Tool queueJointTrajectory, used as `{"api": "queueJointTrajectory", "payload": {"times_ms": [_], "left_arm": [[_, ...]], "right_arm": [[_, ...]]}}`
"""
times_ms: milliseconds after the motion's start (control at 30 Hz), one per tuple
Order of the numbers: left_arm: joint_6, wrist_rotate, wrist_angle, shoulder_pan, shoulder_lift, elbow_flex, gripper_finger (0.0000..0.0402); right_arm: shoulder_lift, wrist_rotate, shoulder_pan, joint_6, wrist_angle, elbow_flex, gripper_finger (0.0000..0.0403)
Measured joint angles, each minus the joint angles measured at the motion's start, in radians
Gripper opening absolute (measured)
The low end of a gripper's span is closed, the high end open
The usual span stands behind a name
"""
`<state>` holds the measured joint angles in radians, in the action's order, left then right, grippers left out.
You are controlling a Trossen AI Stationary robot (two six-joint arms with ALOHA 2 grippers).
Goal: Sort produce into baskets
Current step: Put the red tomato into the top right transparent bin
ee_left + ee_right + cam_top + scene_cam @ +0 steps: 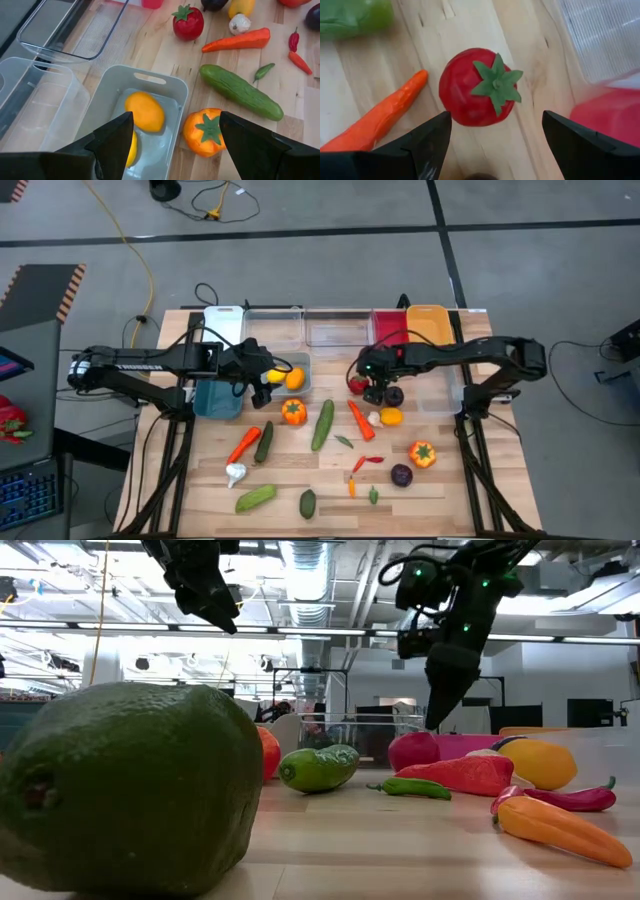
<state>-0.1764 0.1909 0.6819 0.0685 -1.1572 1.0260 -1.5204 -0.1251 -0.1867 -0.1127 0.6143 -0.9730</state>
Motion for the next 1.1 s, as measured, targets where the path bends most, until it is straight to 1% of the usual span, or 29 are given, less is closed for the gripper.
{"api": "queueJointTrajectory", "payload": {"times_ms": [100, 433, 533, 733, 833, 1100], "left_arm": [[0.000, 0.000, 0.000, 0.000, 0.000, 0.000, 0.0283], [0.000, 0.000, 0.000, 0.000, 0.000, 0.000, 0.0283], [0.000, 0.000, 0.002, 0.000, 0.000, 0.000, 0.0283], [0.000, 0.000, 0.003, -0.002, 0.000, 0.001, 0.0283], [0.007, 0.000, 0.004, -0.002, 0.000, 0.001, 0.0283], [0.007, 0.000, 0.004, -0.002, 0.000, 0.001, 0.0283]], "right_arm": [[-0.014, 0.003, 0.000, 0.040, -0.012, 0.000, 0.0337], [-0.044, 0.057, -0.020, 0.045, -0.080, 0.000, 0.0337], [-0.074, 0.077, -0.021, 0.043, -0.099, 0.000, 0.0337], [-0.141, 0.074, -0.020, 0.043, -0.141, -0.006, 0.0337], [-0.144, 0.070, -0.018, 0.042, -0.148, -0.005, 0.0328], [-0.138, 0.071, -0.019, 0.035, -0.145, -0.004, 0.0286]]}}
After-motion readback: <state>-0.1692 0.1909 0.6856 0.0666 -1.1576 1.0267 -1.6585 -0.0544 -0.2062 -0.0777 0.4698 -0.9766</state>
